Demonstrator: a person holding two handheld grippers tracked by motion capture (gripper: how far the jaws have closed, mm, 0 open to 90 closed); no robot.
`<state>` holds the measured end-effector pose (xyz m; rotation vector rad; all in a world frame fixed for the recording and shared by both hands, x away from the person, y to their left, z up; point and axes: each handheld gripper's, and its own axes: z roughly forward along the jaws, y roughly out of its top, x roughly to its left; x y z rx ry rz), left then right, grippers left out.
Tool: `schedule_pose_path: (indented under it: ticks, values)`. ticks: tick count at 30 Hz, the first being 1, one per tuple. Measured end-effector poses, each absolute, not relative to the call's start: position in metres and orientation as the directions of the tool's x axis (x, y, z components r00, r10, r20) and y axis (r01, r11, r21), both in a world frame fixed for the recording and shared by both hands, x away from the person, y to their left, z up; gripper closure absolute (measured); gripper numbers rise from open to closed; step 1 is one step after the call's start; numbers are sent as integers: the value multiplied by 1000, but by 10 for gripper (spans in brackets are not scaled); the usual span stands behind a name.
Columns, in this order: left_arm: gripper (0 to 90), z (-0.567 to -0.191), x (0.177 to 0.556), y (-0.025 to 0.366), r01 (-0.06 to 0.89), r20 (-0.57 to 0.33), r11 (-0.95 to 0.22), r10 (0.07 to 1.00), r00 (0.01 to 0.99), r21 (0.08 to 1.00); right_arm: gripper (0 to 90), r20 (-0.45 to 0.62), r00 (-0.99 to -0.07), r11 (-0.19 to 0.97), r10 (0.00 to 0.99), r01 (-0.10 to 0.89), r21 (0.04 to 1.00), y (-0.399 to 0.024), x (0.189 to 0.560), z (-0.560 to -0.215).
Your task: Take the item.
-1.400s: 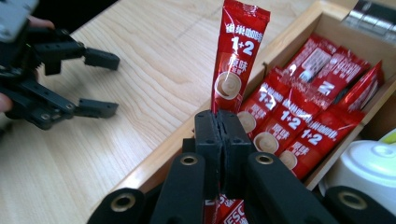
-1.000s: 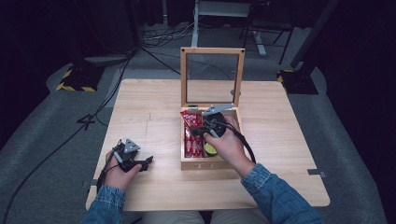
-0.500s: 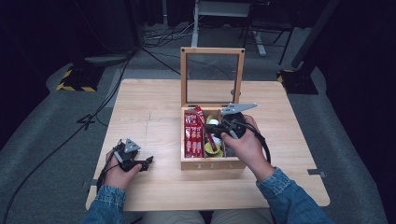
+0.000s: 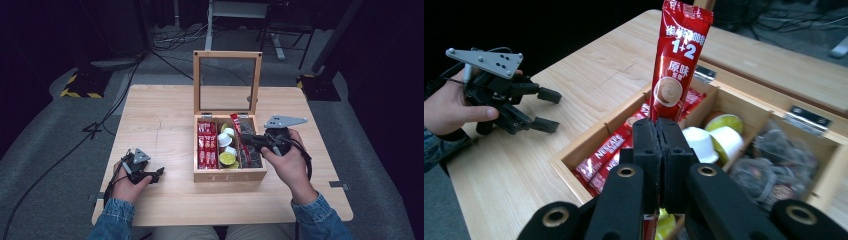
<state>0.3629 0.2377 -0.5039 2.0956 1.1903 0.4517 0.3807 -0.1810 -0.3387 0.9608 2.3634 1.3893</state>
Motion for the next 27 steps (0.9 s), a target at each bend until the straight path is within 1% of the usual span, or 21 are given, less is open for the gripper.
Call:
schedule_pose_path:
  ticks: [10,16,27]
  values:
    - [231,-504,363,238,619,-31,-354,852,522,702,884,121,-723,309,680,432,847,-213,374,-337]
    - [229,-504,363,238,619,-27,-357,852,522,700,884,117,-685,304,719,461,834,-229,377,-342]
    - [228,-504,363,238,617,-24,-360,851,524,700,883,89,-630,296,771,479,826,-255,384,-353]
